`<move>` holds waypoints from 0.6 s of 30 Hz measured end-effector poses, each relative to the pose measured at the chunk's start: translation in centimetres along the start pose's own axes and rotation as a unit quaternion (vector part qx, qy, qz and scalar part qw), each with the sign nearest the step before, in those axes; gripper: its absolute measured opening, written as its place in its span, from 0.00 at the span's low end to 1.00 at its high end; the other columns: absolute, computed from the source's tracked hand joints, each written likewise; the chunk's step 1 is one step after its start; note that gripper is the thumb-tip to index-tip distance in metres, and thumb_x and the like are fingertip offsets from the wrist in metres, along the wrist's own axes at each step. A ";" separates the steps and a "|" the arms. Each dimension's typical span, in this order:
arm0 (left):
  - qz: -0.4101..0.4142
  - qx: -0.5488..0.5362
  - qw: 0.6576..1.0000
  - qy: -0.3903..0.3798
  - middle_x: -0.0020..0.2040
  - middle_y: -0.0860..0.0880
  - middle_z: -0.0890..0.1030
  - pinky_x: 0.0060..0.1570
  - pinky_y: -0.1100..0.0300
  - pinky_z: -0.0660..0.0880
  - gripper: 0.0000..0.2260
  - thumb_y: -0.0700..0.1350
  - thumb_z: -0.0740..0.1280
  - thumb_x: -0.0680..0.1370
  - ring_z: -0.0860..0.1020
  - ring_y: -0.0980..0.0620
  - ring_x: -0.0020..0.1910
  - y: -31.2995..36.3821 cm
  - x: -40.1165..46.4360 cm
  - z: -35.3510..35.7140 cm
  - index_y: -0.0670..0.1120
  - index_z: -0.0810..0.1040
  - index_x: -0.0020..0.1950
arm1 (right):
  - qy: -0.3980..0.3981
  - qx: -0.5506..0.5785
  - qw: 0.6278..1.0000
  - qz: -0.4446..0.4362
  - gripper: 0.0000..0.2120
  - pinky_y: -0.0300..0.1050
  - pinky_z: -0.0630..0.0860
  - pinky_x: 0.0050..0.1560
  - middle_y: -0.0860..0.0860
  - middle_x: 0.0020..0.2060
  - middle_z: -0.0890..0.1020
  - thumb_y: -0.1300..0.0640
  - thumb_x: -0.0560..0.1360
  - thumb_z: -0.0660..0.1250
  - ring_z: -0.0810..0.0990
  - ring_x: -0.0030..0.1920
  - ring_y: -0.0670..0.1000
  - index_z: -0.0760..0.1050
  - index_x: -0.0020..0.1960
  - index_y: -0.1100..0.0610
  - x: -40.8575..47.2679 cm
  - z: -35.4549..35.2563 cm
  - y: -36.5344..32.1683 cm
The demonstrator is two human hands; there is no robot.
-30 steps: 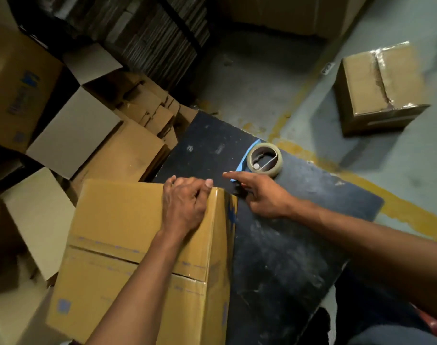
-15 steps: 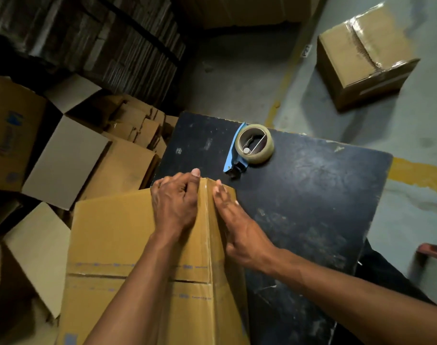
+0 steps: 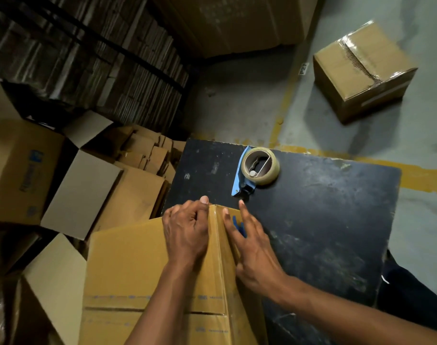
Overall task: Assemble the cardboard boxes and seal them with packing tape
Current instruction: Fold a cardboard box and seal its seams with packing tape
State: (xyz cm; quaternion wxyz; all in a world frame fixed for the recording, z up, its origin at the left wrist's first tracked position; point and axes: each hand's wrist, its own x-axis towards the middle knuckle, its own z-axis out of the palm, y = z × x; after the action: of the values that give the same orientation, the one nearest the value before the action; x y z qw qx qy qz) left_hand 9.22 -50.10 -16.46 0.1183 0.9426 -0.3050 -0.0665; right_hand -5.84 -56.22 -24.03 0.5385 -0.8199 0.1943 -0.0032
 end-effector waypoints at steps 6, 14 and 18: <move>0.004 -0.008 1.000 0.009 0.39 0.60 0.77 0.68 0.47 0.64 0.25 0.66 0.48 0.83 0.74 0.57 0.49 -0.1 -0.1 0.0 0.59 0.81 0.45 | 0.023 0.055 0.997 -0.051 0.38 0.57 0.58 0.80 0.41 0.82 0.52 0.57 0.76 0.61 0.51 0.80 0.45 0.55 0.78 0.28 -1.9 -3.7 1.3; 0.003 -0.007 1.000 0.003 0.40 0.60 0.75 0.70 0.45 0.65 0.20 0.65 0.48 0.83 0.74 0.59 0.49 0.0 0.0 -0.1 0.60 0.75 0.45 | -0.020 0.283 0.959 0.003 0.27 0.39 0.79 0.53 0.36 0.50 0.86 0.26 0.72 0.68 0.81 0.50 0.34 0.85 0.60 0.44 6.1 -8.9 -2.1; 0.007 -0.009 1.000 0.010 0.39 0.60 0.75 0.70 0.44 0.66 0.19 0.64 0.49 0.84 0.73 0.61 0.47 -0.3 0.0 0.0 0.60 0.76 0.46 | -0.020 0.266 0.964 -0.014 0.21 0.41 0.77 0.38 0.43 0.38 0.86 0.30 0.72 0.71 0.81 0.38 0.41 0.88 0.49 0.46 7.1 -8.6 -1.4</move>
State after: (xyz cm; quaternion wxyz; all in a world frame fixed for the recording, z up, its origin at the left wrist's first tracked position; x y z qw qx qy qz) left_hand 9.43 -49.88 -16.53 0.1300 0.9402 -0.3095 -0.0585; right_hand -0.71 -65.59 -20.66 0.7412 -0.6493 0.1642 -0.0456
